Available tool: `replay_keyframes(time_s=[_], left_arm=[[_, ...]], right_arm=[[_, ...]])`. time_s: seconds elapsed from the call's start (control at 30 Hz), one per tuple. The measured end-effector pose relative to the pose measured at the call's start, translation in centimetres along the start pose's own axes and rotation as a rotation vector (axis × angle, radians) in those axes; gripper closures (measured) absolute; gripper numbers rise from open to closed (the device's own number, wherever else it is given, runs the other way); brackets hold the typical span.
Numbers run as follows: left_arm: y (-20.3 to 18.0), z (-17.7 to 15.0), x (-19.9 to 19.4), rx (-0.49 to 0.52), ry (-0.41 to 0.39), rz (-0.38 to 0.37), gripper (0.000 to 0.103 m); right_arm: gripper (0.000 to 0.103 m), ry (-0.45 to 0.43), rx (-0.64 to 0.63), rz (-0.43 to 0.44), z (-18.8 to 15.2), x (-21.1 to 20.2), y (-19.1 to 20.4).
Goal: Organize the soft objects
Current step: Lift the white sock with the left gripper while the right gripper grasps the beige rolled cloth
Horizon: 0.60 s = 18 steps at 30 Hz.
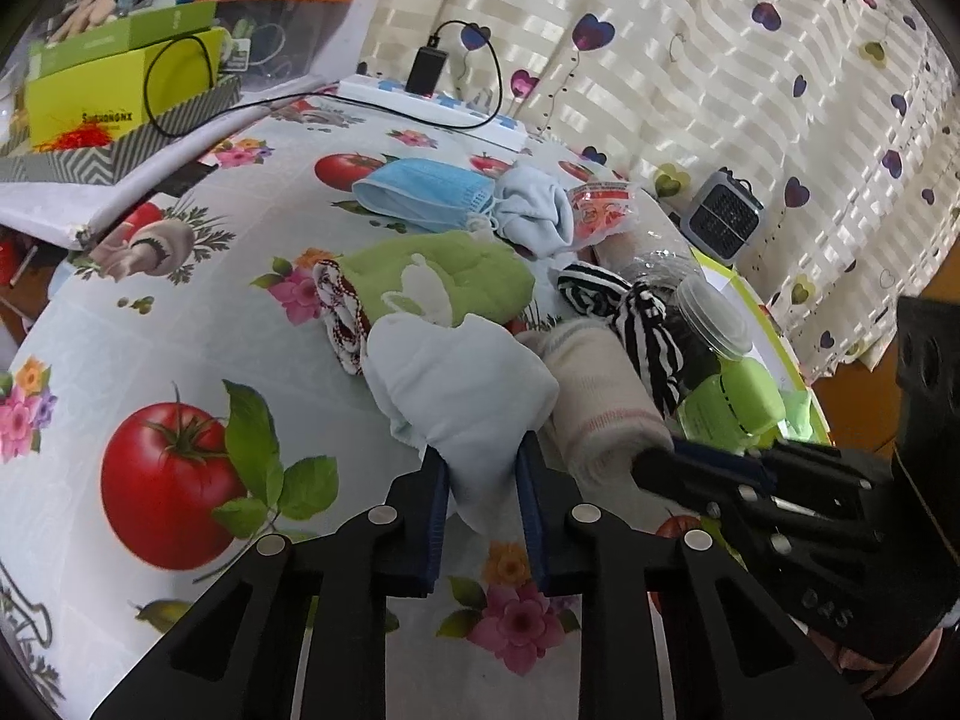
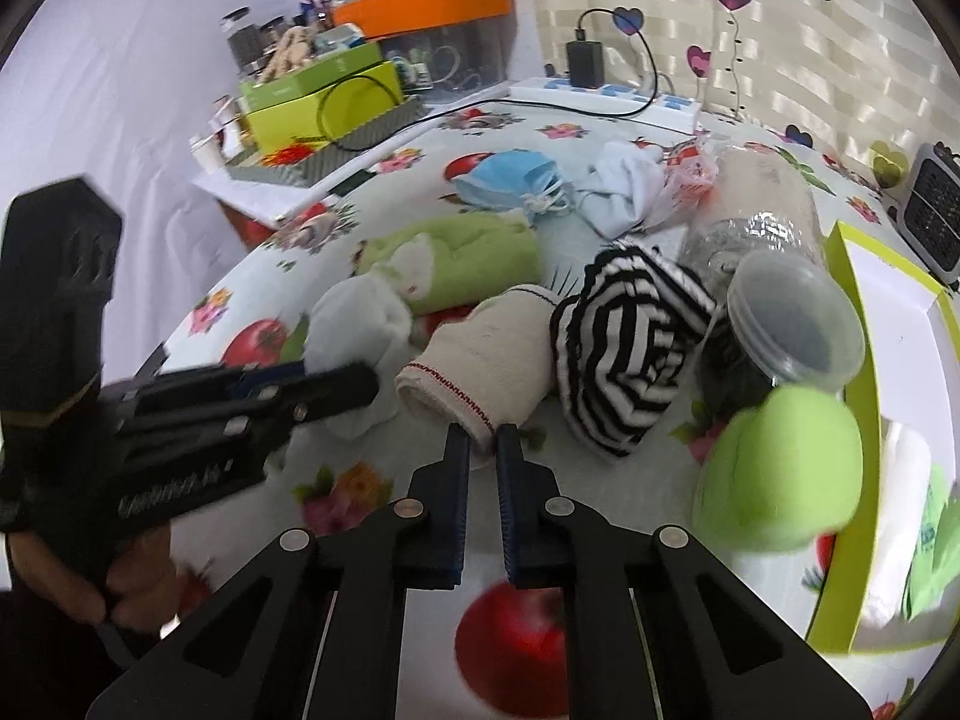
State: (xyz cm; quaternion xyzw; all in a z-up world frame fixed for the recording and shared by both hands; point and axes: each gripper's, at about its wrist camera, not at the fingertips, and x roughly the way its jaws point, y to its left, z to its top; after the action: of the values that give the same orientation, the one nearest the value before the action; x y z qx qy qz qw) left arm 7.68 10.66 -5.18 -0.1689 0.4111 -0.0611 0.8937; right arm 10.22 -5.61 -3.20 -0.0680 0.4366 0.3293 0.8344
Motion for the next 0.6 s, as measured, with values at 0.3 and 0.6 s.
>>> replay_keyframes(time_s=[0.3, 0.6], left_arm=[[-1.3, -1.1, -2.3, 0.017, -0.025, 0.001, 0.084], [-2.8, -2.0, -4.0, 0.044, -0.04, -0.001, 0.084]], right_arm=[[0.094, -0.057, -0.028, 0.026, -2.3, -3.4, 0.8], [0.096, -0.081, -0.031, 0.019, -4.0, -5.6, 0.5]])
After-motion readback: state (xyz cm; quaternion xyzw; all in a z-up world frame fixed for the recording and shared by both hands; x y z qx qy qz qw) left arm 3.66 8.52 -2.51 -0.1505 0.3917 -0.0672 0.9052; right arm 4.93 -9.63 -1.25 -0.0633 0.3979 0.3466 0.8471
